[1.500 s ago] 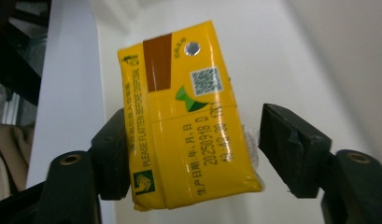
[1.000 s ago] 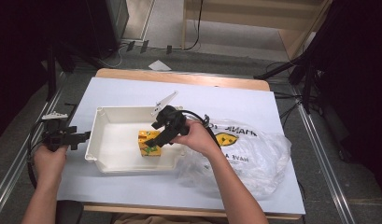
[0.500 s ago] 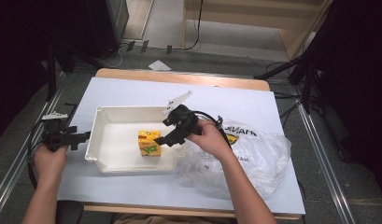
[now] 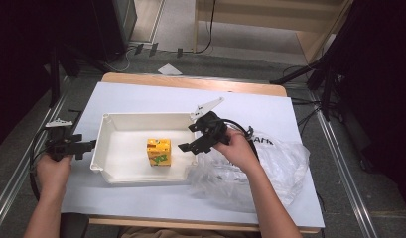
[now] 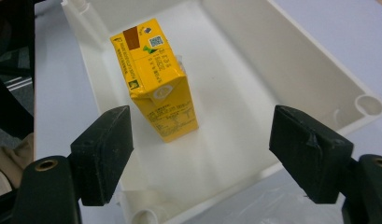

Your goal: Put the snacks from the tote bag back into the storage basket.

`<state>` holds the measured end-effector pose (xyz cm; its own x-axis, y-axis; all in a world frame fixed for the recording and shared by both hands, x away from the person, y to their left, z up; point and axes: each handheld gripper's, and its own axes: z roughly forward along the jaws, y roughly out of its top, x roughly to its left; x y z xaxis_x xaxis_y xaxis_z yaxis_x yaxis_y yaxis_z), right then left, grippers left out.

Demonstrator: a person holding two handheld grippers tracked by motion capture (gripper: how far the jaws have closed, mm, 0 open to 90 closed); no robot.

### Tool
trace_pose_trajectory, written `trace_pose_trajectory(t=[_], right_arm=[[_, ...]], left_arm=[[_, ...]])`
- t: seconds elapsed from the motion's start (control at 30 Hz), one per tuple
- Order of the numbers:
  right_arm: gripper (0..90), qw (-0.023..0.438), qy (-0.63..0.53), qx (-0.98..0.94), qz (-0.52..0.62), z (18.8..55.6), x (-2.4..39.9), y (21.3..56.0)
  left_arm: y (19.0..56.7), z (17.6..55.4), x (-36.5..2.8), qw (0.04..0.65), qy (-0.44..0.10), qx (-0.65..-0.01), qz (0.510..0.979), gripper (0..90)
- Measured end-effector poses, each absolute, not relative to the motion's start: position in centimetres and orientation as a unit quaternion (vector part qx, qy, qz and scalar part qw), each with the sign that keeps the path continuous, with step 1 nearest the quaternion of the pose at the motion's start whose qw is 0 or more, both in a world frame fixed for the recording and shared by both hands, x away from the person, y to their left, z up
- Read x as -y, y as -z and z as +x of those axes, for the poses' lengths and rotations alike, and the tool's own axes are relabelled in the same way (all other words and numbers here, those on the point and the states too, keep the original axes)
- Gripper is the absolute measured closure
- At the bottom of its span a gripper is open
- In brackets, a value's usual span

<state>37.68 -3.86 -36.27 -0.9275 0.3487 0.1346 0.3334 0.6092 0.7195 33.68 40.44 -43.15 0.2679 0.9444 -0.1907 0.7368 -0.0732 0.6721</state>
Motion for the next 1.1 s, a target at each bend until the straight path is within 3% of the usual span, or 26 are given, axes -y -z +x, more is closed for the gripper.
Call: trace_pose_trajectory(t=[1.1], right_arm=[[22.8, 0.059, -0.409, -0.869, 0.273, 37.0, 14.5, 38.6]], left_arm=[[43.2, 33.8, -40.3, 0.345, -0.147, -0.584, 0.720, 15.7]])
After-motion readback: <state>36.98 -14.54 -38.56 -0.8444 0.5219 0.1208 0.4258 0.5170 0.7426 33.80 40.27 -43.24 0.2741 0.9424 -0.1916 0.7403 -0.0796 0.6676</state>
